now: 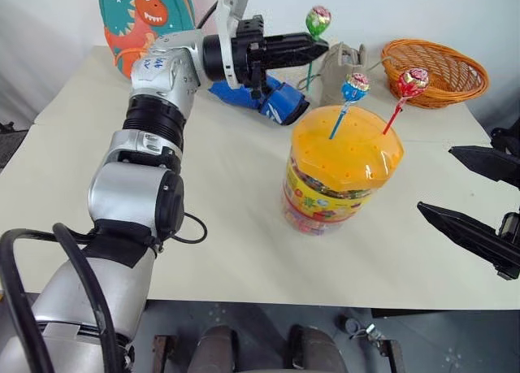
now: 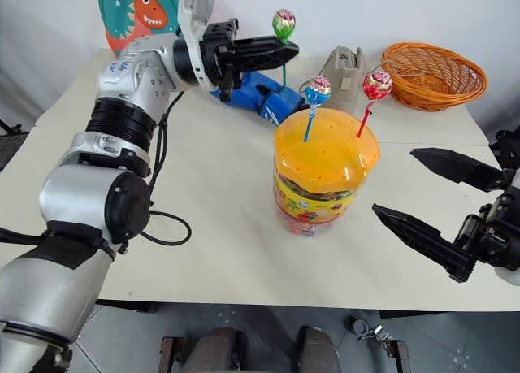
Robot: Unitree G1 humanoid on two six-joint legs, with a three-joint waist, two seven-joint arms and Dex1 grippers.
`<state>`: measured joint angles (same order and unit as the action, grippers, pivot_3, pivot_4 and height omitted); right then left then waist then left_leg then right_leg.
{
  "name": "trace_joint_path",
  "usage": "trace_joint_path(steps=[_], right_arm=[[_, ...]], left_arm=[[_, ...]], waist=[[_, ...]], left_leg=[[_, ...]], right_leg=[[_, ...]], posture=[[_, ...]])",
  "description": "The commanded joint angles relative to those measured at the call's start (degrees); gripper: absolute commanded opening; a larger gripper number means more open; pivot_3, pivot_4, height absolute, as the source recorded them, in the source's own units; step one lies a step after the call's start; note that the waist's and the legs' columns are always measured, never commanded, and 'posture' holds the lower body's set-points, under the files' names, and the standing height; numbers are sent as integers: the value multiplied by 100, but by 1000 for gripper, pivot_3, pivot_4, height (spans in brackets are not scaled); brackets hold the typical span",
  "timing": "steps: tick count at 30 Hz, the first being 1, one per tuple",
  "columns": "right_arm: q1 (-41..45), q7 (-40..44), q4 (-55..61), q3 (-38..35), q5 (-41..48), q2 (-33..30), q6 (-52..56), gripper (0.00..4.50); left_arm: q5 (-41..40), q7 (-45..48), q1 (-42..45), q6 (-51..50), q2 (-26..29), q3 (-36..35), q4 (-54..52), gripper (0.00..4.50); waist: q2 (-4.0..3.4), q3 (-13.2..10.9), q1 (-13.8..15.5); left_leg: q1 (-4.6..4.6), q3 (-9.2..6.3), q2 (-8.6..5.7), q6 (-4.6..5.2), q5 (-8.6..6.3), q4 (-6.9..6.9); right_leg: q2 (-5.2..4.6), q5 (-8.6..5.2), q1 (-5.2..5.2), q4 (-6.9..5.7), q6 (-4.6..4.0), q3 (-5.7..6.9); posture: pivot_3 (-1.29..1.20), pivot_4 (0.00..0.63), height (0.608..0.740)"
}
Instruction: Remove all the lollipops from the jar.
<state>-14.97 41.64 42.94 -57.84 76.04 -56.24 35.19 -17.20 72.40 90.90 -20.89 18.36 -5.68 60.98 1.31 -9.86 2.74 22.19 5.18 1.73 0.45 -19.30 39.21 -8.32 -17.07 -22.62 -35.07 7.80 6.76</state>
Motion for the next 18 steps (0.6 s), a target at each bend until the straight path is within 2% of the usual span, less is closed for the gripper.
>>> trace_joint_path(steps=[1,9,14,18], right_arm=[[-21,160,-148,-369,153,40,-9,4500],[-894,999,-598,-535,-504,686,-113,4500],[-890,1352,-864,-77,-994,595,-155,4500],[-628,1355,-954,189,-1122,487,-121,4500]], left_arm=[[461,-468,73,-757,412,344,-441,24],[923,-1378,-1706,-2735,1483,800,-2284,24],[810,-1874,-3214,-4268,1626,1019,-4046,24],[584,-2323,-3795,-5292,1516,866,-4917,24]], waist=[[-1,0,-6],[-4,1,-24],[-2,0,-1],[-2,0,-1]], left_leg=[[-1,1,0,0,0,0],[-4,6,0,0,0,-1],[-4,3,1,0,0,4],[-3,2,2,-1,0,8]], right_leg=[[0,0,0,0,0,0],[1,0,-2,-4,0,-9],[0,0,-1,-9,1,-14],[0,0,-2,-13,1,-15]], posture=[[0,150,740],[0,150,740],[0,150,740],[0,150,740]])
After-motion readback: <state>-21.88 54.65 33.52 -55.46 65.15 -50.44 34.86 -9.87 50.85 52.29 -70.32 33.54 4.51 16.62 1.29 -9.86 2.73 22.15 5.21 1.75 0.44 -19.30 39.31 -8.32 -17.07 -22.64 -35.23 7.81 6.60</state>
